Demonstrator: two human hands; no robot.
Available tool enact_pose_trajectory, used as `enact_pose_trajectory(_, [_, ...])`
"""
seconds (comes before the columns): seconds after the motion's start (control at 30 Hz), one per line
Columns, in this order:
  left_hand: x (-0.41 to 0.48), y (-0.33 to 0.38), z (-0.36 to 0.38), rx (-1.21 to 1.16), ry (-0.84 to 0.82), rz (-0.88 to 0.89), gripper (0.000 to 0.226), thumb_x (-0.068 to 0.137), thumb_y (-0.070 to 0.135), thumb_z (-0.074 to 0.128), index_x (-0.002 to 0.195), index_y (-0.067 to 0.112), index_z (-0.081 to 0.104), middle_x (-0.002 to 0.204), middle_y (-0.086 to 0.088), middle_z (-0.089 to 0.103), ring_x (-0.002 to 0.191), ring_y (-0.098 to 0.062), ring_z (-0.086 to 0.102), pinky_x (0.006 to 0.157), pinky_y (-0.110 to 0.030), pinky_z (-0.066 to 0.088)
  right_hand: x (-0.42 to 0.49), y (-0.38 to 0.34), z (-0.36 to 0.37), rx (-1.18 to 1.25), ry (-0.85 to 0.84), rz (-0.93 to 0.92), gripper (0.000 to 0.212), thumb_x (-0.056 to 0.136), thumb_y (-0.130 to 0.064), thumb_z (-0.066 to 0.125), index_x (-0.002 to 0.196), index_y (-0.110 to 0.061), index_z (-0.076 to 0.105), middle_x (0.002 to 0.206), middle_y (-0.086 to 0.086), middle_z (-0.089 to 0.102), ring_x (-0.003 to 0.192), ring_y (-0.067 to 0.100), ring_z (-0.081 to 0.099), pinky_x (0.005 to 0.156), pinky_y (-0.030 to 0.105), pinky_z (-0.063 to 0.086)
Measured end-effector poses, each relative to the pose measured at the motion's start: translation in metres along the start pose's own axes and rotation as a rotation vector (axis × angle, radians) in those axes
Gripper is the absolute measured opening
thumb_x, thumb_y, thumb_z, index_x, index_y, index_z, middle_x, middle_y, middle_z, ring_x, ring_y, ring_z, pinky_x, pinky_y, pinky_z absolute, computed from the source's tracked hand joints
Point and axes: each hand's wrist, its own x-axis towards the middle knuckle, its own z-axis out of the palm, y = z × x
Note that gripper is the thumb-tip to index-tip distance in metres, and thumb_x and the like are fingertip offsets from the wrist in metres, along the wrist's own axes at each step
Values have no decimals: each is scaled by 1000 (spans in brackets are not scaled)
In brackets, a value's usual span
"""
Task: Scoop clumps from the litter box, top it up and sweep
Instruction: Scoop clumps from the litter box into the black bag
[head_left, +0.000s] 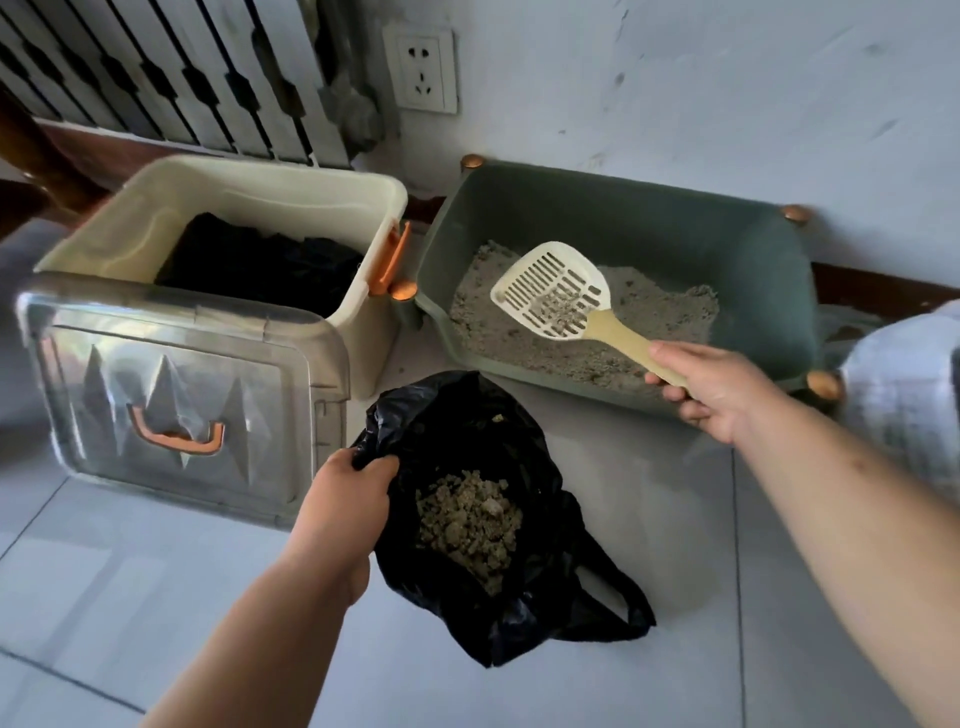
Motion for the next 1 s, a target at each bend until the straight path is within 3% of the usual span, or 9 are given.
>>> enact_pose_trajectory(0.1, [3, 1, 4, -9, -28, 23, 13, 94, 9, 54, 96, 1, 64, 105, -33, 68, 82, -33, 66, 83, -50, 55, -10, 5, -7, 28, 27, 21, 9, 91, -22, 63, 99, -18, 66, 74, 6, 61, 43, 6, 39, 31, 10, 19])
enact_pose_trajectory(0.2, [7, 0, 9, -21, -58, 37, 12, 94, 8, 53, 97, 2, 64, 92, -29, 68, 81, -34, 66, 82, -50, 56, -17, 11, -11, 29, 51, 37, 13, 92, -21, 62, 103, -15, 65, 73, 6, 60, 39, 4, 39, 30, 10, 18])
enact_pose_trajectory(0.33, [12, -3, 11, -2, -56, 60, 11, 94, 9, 53, 94, 5, 64, 93, -31, 69, 85, -44, 70, 86, -54, 55, -25, 18, -14, 29, 76, 31, 15, 92, -23, 63, 105, -17, 65, 74, 6, 60, 39, 4, 38, 31, 10, 17])
enact_pose_trajectory(0.47, [17, -7, 8, -35, -50, 36, 11, 97, 8, 52, 94, 5, 62, 90, -19, 68, 86, -33, 67, 88, -52, 56, -31, 23, -16, 24, 83, 18, 19, 91, -25, 63, 109, -17, 65, 74, 5, 59, 38, 3, 38, 31, 11, 17])
enact_pose_trajectory(0.6, [26, -12, 3, -40, -40, 37, 13, 94, 10, 52, 99, 0, 59, 88, -11, 60, 80, -28, 58, 76, -42, 48, -43, 24, -15, 59, 67, 12, 18, 89, -25, 66, 105, -17, 66, 72, 6, 60, 43, 6, 38, 32, 10, 18])
enact_pose_trajectory(0.77, [34, -16, -1, -62, -14, 21, 18, 93, 11, 53, 103, -2, 59, 90, -16, 63, 83, -30, 62, 77, -44, 52, -60, 30, -9, 36, 26, 10, 14, 88, -23, 67, 101, -19, 68, 69, 5, 61, 43, 7, 38, 33, 11, 18])
enact_pose_trajectory(0.87, [37, -18, -4, -83, 7, 11, 19, 94, 12, 53, 106, 0, 59, 93, -16, 63, 84, -30, 62, 85, -50, 55, -72, 31, -3, 33, -20, 11, 10, 88, -22, 66, 97, -20, 69, 68, 5, 61, 42, 6, 37, 33, 11, 18])
enact_pose_trajectory(1.0, [40, -22, -10, -122, 48, -1, 17, 94, 12, 52, 105, 2, 61, 92, -12, 61, 84, -29, 60, 78, -44, 50, -88, 40, -1, -90, -88, -48, 15, 87, -21, 68, 101, -20, 72, 66, 5, 64, 43, 8, 39, 37, 14, 21])
